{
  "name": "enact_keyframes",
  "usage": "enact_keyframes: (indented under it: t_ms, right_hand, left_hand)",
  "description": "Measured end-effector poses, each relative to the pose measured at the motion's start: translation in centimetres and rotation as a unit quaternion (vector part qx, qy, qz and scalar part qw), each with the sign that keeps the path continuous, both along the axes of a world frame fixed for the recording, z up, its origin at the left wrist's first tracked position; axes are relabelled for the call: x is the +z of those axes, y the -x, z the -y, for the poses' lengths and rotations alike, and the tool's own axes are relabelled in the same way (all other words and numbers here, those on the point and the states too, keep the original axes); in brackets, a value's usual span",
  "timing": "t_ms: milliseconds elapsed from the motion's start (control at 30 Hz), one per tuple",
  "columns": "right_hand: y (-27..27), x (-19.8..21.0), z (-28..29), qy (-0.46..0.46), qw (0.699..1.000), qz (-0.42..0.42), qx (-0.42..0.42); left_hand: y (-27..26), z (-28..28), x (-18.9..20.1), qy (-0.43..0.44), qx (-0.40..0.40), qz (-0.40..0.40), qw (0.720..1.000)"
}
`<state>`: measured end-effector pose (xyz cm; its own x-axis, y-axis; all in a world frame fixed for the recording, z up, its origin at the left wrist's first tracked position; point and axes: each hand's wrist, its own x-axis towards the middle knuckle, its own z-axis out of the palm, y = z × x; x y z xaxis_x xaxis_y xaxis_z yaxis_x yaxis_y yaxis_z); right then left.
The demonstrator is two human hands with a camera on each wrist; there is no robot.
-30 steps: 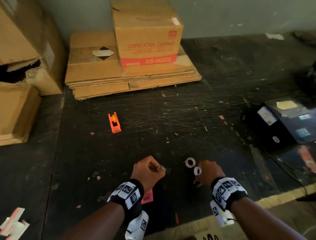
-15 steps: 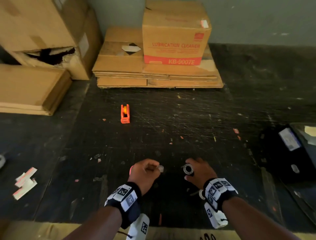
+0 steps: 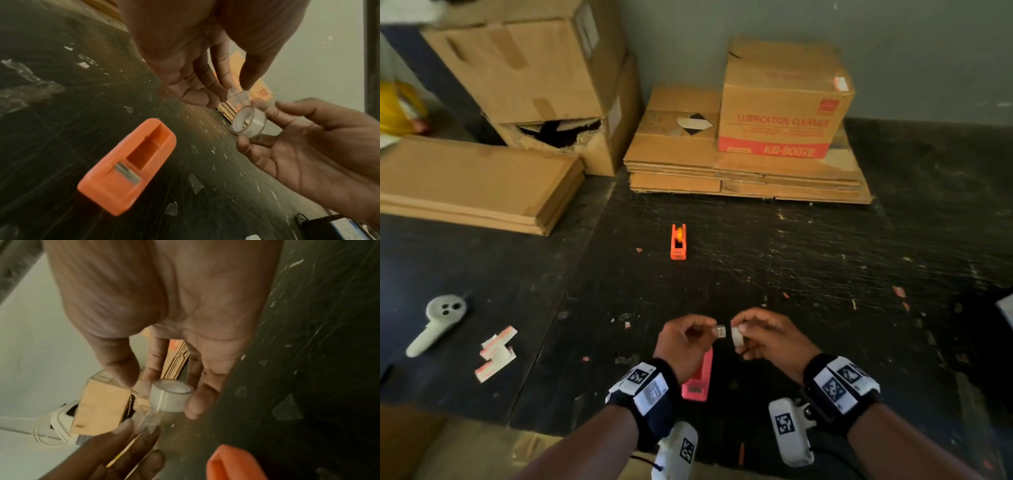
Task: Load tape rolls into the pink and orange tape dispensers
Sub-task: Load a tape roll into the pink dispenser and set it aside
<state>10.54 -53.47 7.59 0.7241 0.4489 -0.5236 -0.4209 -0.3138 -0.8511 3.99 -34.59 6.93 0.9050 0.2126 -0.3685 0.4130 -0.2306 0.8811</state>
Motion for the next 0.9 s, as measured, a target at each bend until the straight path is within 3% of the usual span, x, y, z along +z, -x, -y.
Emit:
enact_keyframes:
  t_ms: [200, 533, 900]
  right_hand:
    - [1.1, 0.5, -3.9, -0.033, 0.998, 0.000, -0.049]
    - [2.0, -1.9, -8.0, -0.058, 0.992, -0.020, -0.113]
    - [2.6, -1.6, -8.9, 0.003, 0.988, 0.050, -0.147]
  left_hand:
    - [-0.7, -3.2, 0.0, 0.008, -0.048, 0.009, 0.999]
    - [-1.2, -7.9, -1.8, 0.016, -0.113, 0.001, 0.993]
    - [-2.7, -9.2, -2.5, -0.004, -0.177, 0.013, 0.984]
